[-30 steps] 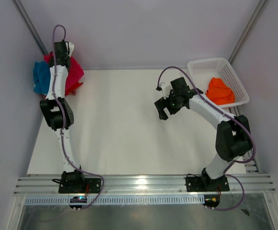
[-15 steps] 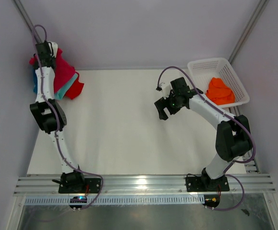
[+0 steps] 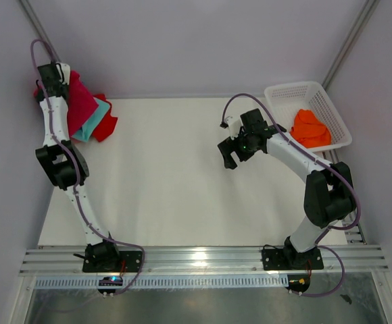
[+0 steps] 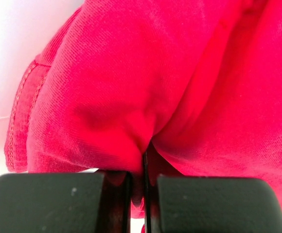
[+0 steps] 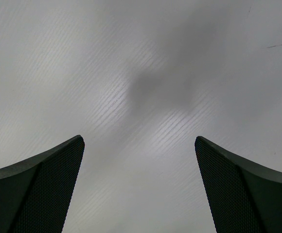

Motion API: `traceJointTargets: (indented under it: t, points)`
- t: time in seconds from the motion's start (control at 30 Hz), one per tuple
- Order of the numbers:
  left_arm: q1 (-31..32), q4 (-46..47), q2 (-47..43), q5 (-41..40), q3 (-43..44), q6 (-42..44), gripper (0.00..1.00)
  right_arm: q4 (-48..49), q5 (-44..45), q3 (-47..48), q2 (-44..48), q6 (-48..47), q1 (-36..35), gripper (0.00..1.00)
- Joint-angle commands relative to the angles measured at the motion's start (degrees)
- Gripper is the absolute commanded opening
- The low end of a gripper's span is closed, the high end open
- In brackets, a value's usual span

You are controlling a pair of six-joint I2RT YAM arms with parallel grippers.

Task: Fold and stack the t-shirts
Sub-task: Neatly place the folded tshirt to the corner

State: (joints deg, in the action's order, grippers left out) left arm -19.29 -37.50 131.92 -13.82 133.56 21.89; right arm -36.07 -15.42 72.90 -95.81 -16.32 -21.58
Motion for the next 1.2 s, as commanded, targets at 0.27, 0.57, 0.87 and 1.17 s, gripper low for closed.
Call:
traceJointTargets:
  t: [0.27,0.57,0.87,1.17]
  points:
    - [2.3,-0.1,1.3,6.7,-0.4,-4.0,0.00,-0.4,0.5,0.3,0.8,-0.1,-0.1,0.99]
    - [5.8,1.9,6.0,3.5,6.3,-5.3,0.00,-0.4,2.8,0.8,0.9,-0.8,-0.1,0.99]
    - [5.6,4.6,4.3,1.6,7.6,-5.4,0.00,1.2,3.3,-0.5,1.2,-0.4,-0.1,1.00]
    - [2.9,4.1,0.7,1.5,8.7,-6.9,0.00,2.5,3.7,-1.4,2.1,-0.6,-0.1,0.99]
